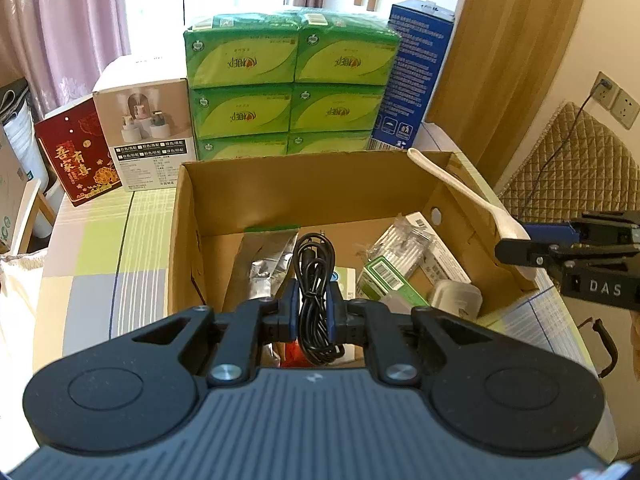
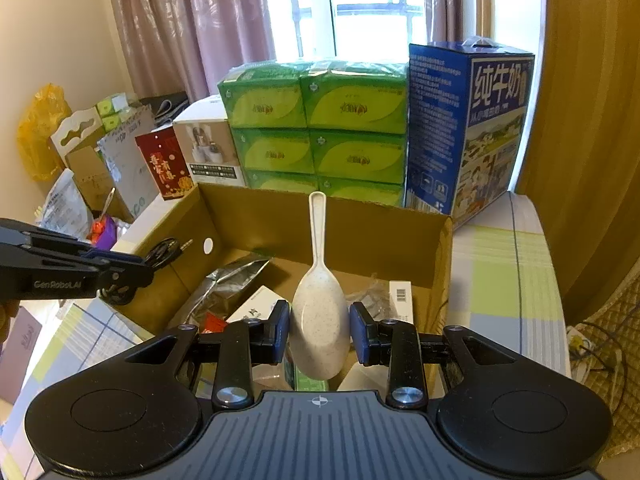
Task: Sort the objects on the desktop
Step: 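Lower the cable and spoon into the box and open both tools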
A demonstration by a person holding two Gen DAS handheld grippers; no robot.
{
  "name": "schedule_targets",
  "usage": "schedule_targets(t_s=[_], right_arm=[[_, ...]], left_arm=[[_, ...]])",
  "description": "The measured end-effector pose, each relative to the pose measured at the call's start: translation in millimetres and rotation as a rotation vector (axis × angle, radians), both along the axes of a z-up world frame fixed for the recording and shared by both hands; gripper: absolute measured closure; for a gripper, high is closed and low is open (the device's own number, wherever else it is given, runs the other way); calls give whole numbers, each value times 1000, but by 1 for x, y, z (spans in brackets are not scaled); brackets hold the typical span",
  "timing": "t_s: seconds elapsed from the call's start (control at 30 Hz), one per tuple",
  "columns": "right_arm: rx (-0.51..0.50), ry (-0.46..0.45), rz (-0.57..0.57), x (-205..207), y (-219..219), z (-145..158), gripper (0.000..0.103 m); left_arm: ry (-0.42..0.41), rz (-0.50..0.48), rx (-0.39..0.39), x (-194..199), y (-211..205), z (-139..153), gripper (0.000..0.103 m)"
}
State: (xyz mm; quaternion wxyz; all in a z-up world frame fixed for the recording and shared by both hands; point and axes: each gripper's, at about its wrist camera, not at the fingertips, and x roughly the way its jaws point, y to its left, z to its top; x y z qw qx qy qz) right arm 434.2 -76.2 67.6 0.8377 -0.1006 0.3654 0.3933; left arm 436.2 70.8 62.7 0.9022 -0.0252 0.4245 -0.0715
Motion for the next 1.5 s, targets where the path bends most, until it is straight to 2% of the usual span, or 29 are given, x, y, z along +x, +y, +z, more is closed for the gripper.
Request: schedule_targets(t_s=[0.17, 0.27, 0.67, 1.07, 1.13, 1.23, 1.3, 1.43, 1.5], right_arm=[[-7, 10, 5, 7, 7, -6, 73], [-12, 11, 4, 10, 11, -9, 73], [-43, 31, 13, 18, 19, -22, 73], [-72, 30, 30, 20, 32, -25, 73], [-78, 32, 32, 21, 33, -26, 73], [-87, 38, 35, 22, 35, -27, 73], [-91, 37, 36, 22, 36, -28, 73], [-96, 37, 37, 22, 38, -30, 73], [-97, 39, 37, 23, 38, -30, 73]], left_arm=[[3, 3, -15, 14, 0, -10, 93], [-1, 23, -39, 22, 2, -15, 81], [6, 28, -29, 25, 8, -23, 81], [25, 26, 0, 26, 10, -26, 75], [29, 26, 1, 27, 11, -26, 71], [33, 25, 4, 27, 12, -26, 59], [34, 25, 8, 27, 12, -25, 43], [30, 29, 24, 28, 13, -25, 32], [29, 29, 35, 28, 14, -24, 22]])
